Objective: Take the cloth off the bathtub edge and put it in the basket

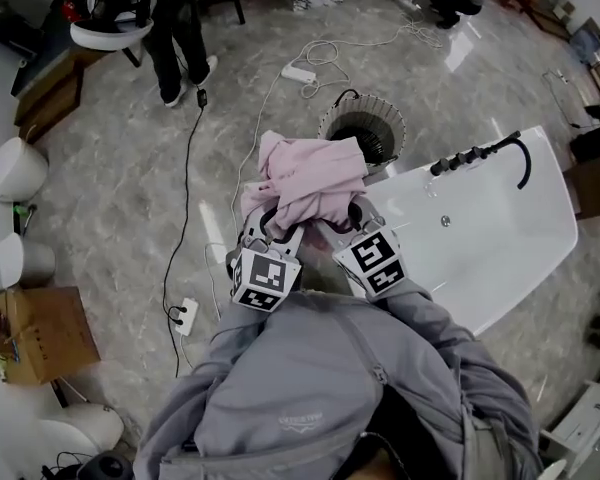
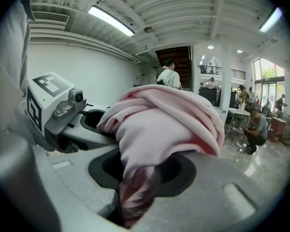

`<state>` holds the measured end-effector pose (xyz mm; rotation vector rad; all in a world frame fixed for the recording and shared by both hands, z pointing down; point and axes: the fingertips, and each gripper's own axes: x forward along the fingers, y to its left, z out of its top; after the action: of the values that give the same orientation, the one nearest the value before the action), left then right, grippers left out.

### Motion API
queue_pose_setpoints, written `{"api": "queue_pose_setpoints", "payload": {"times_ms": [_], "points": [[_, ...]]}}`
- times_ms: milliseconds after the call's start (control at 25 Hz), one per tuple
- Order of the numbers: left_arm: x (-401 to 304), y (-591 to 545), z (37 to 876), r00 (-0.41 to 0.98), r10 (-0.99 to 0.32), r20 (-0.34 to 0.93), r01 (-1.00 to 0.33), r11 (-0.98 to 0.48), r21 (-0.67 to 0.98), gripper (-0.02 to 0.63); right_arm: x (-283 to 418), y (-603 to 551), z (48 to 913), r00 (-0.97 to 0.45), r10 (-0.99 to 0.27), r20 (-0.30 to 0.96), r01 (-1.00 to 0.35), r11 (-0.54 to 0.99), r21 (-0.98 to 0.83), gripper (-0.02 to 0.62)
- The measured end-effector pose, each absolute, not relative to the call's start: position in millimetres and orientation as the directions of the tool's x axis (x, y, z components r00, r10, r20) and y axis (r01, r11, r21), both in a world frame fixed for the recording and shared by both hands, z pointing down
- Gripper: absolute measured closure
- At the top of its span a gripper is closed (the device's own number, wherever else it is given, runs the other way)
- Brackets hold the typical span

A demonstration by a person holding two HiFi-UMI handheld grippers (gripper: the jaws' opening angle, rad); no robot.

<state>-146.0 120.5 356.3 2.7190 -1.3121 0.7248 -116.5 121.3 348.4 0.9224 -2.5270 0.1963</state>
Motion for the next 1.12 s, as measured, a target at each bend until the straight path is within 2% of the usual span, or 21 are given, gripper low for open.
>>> {"api": "queue_pose_setpoints", "payload": {"times_ms": [360, 720, 1120], "points": [[-224, 20, 352, 0.510, -0.759, 0.405, -0.767, -0.614, -0.185, 0.460, -195, 22, 344, -0.699, -0.566, 0.438, -0.629, 0.777, 0.001, 0.459], [-297, -49, 354, 0.573, -0.723, 0.385, -0.713, -0.672, -0.201, 0.462, -268, -45, 346, -0.640, -0.637, 0.430, -0.698, 0.715, 0.020, 0.459], [-282, -109, 362, 0.655, -0.648, 0.389, -0.659, -0.741, -0.125, 0.460, -253, -103, 353, -0.568, -0.657, 0.496, -0.750, 0.662, 0.018, 0.459]]}}
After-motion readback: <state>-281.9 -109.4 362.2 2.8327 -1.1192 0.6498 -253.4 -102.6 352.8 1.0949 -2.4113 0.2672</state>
